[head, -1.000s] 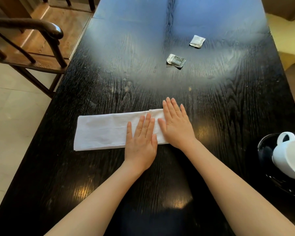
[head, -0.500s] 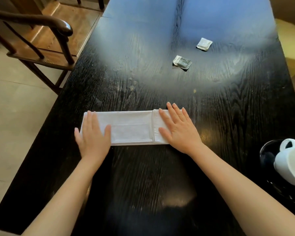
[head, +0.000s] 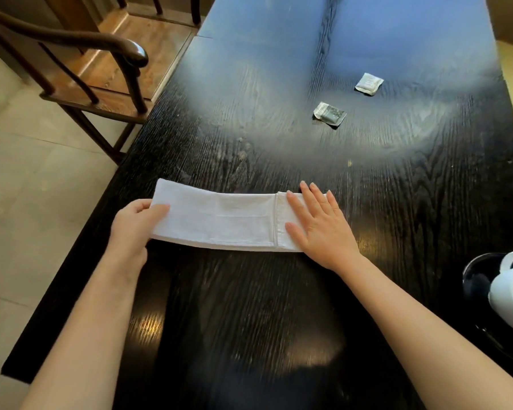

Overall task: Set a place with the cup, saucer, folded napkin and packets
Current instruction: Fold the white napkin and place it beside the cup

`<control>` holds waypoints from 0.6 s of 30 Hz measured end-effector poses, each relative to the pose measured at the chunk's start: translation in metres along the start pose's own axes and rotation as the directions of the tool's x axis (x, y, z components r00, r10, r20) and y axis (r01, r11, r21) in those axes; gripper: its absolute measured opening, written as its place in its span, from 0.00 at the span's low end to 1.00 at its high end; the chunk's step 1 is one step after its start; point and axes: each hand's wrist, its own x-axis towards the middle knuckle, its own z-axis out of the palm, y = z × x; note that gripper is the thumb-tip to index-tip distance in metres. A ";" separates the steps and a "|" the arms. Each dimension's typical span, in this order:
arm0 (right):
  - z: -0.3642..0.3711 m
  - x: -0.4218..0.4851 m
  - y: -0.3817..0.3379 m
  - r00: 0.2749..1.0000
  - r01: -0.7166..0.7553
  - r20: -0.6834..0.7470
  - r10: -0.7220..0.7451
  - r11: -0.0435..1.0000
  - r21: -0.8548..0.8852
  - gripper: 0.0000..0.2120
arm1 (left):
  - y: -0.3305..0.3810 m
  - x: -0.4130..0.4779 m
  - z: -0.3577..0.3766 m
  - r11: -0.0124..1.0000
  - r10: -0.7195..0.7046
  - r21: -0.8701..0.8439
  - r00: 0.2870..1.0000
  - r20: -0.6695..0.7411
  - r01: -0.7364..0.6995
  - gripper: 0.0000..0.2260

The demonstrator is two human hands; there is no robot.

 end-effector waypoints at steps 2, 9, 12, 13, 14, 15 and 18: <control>0.000 0.000 0.000 1.000 0.001 -0.001 -0.001 1.000 0.006 0.31 | 0.007 -0.018 0.017 0.995 0.103 -0.010 0.993 -0.057 -0.104 0.03; 0.001 -0.001 0.000 1.000 0.009 0.000 -0.009 1.000 0.013 0.30 | 0.023 -0.081 0.084 0.816 0.436 0.478 0.890 -0.138 -0.326 0.11; 0.001 -0.001 0.000 1.000 0.006 -0.004 -0.006 1.000 0.016 0.31 | 0.015 -0.095 0.119 0.768 0.503 0.491 0.862 -0.066 -0.411 0.18; 0.001 -0.001 -0.001 1.000 0.004 -0.007 -0.004 1.000 0.022 0.31 | 0.009 -0.095 0.130 0.761 0.502 0.491 0.864 -0.031 -0.424 0.20; 0.001 0.000 -0.001 1.000 0.002 -0.010 -0.002 1.000 0.031 0.31 | 0.002 -0.094 0.140 0.739 0.489 0.530 0.872 0.003 -0.416 0.20; 0.002 0.000 -0.001 1.000 0.000 -0.013 0.001 0.999 0.040 0.31 | -0.004 -0.093 0.149 0.706 0.466 0.591 0.884 0.029 -0.391 0.21; 0.003 -0.001 -0.001 1.000 0.000 -0.024 0.001 0.999 0.048 0.31 | -0.024 -0.090 0.166 0.608 0.441 0.706 0.894 0.080 -0.363 0.21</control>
